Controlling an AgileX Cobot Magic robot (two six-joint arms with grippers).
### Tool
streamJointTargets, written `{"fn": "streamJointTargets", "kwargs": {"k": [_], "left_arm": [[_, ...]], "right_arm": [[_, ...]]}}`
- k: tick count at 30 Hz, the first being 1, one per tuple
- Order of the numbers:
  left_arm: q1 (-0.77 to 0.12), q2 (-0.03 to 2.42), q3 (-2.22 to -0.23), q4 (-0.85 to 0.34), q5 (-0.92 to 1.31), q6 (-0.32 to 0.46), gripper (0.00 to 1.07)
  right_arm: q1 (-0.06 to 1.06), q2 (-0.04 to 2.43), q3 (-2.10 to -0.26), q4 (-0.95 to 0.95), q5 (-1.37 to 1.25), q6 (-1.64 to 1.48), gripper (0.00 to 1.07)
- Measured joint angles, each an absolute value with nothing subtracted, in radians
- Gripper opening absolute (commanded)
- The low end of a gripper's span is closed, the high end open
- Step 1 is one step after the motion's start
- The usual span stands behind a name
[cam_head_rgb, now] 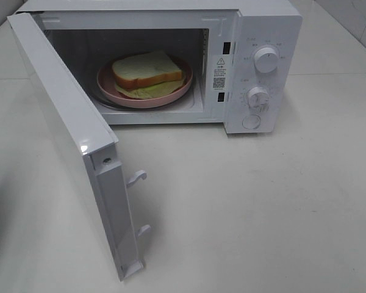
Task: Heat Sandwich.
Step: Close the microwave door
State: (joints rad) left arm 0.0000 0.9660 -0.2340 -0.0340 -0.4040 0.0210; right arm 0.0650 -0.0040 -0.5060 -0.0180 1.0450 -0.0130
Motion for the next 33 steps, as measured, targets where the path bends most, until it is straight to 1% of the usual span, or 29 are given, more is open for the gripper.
{"fn": "streamJointTargets", "kwargs": {"k": [2,3,4,6,7,8,12,14,15,17,18,19,20,21,23,27,28,31,33], "left_arm": [[0.000,1.005,-0.234,-0.013,-0.444,0.016,0.00],[0.000,1.039,-0.234,0.017,-0.479,0.000,0.00],[0.000,1.039,-0.234,0.017,-0.479,0.000,0.00],[0.000,1.073,-0.234,0.052,-0.513,-0.022,0.00],[0.000,1.110,-0.234,0.090,-0.554,-0.052,0.00],[0.000,1.110,-0.234,0.090,-0.554,-0.052,0.00],[-0.001,1.185,-0.234,0.170,-0.642,-0.106,0.00],[-0.008,1.199,-0.234,0.177,-0.654,-0.112,0.00],[-0.020,1.212,-0.237,0.182,-0.660,-0.114,0.00],[-0.073,1.252,-0.267,0.190,-0.665,-0.115,0.00],[-0.073,1.252,-0.267,0.190,-0.665,-0.115,0.00],[-0.097,1.267,-0.280,0.192,-0.667,-0.115,0.00],[-0.139,1.294,-0.303,0.194,-0.672,-0.113,0.00],[-0.156,1.310,-0.313,0.196,-0.680,-0.112,0.00],[-0.168,1.326,-0.319,0.196,-0.687,-0.112,0.00],[-0.227,1.401,-0.347,0.196,-0.717,-0.112,0.00],[-0.227,1.401,-0.347,0.196,-0.717,-0.112,0.00],[-0.284,1.460,-0.366,0.192,-0.728,-0.112,0.00],[-0.296,1.474,-0.369,0.186,-0.737,-0.111,0.00]], "right_arm": [[0.065,-0.004,-0.506,-0.018,1.045,-0.013,0.76],[0.065,-0.004,-0.506,-0.018,1.045,-0.013,0.76],[0.065,-0.004,-0.506,-0.018,1.045,-0.013,0.76],[0.065,-0.004,-0.506,-0.018,1.045,-0.013,0.76],[0.065,-0.004,-0.506,-0.018,1.045,-0.013,0.76],[0.065,-0.004,-0.506,-0.018,1.045,-0.013,0.76],[0.065,-0.004,-0.506,-0.018,1.045,-0.013,0.76],[0.065,-0.004,-0.506,-0.018,1.045,-0.013,0.76],[0.065,-0.004,-0.506,-0.018,1.045,-0.013,0.76],[0.065,-0.004,-0.506,-0.018,1.045,-0.013,0.76],[0.065,-0.004,-0.506,-0.018,1.045,-0.013,0.76],[0.065,-0.004,-0.506,-0.018,1.045,-0.013,0.76],[0.065,-0.004,-0.506,-0.018,1.045,-0.013,0.76],[0.065,-0.004,-0.506,-0.018,1.045,-0.013,0.76],[0.065,-0.004,-0.506,-0.018,1.045,-0.013,0.76],[0.065,-0.004,-0.506,-0.018,1.045,-0.013,0.76],[0.065,-0.004,-0.506,-0.018,1.045,-0.013,0.76],[0.065,-0.004,-0.506,-0.018,1.045,-0.013,0.76],[0.065,-0.004,-0.506,-0.018,1.045,-0.013,0.76]]}}
